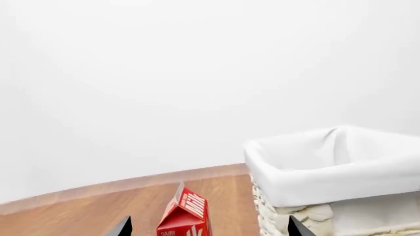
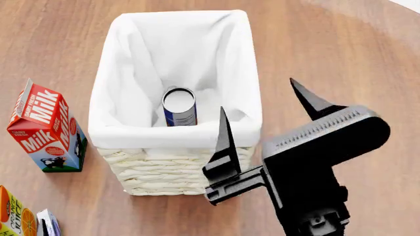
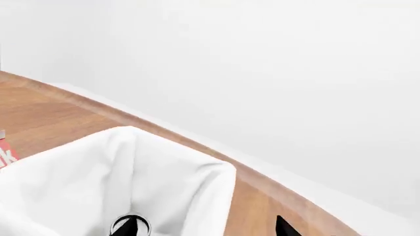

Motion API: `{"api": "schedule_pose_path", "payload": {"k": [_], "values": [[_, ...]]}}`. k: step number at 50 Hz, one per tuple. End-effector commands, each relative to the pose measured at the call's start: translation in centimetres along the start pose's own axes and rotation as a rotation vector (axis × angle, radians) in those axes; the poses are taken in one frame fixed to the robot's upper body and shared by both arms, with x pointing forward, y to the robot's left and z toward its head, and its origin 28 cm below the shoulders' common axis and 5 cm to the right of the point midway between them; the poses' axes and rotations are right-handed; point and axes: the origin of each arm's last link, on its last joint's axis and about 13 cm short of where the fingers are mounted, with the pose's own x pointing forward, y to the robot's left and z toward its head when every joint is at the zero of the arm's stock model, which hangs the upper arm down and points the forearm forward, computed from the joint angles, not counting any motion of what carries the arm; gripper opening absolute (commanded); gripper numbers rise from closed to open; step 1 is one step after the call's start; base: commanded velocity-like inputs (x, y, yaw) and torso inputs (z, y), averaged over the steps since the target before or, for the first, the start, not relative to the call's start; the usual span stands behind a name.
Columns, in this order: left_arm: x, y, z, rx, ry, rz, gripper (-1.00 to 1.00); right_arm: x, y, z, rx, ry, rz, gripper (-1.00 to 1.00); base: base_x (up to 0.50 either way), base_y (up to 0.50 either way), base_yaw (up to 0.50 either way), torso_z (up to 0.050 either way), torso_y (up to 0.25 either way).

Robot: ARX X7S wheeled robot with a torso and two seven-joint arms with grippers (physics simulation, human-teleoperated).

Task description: Pick up the alphabet soup, and put it in the basket.

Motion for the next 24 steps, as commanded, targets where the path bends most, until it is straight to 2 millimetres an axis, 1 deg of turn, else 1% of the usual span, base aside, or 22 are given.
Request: {"api": "schedule_pose_path", "payload": {"k": [1,3,6,7,9,12,14,17,19,24], "values": [[0.0,0.7,0.6,0.009,-0.030,0.039,1.00,-7.0,0.9,-2.4,0.031,-0.158,-0.161,1.00,0.00,0.00,0.00,0.000,0.000],[0.0,0.7,0.6,0.020,-0.042,0.039,1.00,-7.6,1.0,-3.8,0.055,-0.163,-0.190,1.00,0.00,0.00,0.00,0.000,0.000],[0.0,0.7,0.7,0.026,-0.053,0.041,1.00,-7.9,1.3,-5.1,0.074,-0.156,-0.197,1.00,0.00,0.00,0.00,0.000,0.000],[-0.1,0.7,0.8,0.026,-0.059,0.042,1.00,-7.9,1.3,-5.7,0.069,-0.156,-0.238,1.00,0.00,0.00,0.00,0.000,0.000],[-0.1,0.7,0.8,0.027,-0.062,0.040,1.00,-8.0,1.4,-6.2,0.084,-0.146,-0.229,1.00,0.00,0.00,0.00,0.000,0.000],[-0.2,0.7,1.0,0.028,-0.077,0.036,1.00,-8.1,1.6,-6.9,0.116,-0.158,-0.267,1.00,0.00,0.00,0.00,0.000,0.000],[-0.3,0.8,1.1,0.030,-0.089,0.038,1.00,-8.3,1.7,-7.1,0.105,-0.174,-0.281,1.00,0.00,0.00,0.00,0.000,0.000],[-0.4,0.9,1.2,0.034,-0.110,0.047,1.00,-9.3,1.9,-6.8,0.130,-0.247,-0.288,1.00,0.00,0.00,0.00,0.000,0.000],[-0.5,1.0,1.3,0.036,-0.122,0.056,1.00,-9.9,2.0,-6.8,0.108,-0.283,-0.311,1.00,0.00,0.00,0.00,0.000,0.000],[-0.6,1.2,1.5,0.049,-0.149,0.084,1.00,-10.9,2.4,-6.7,0.107,-0.343,-0.338,1.00,0.00,0.00,0.00,0.000,0.000]]}}
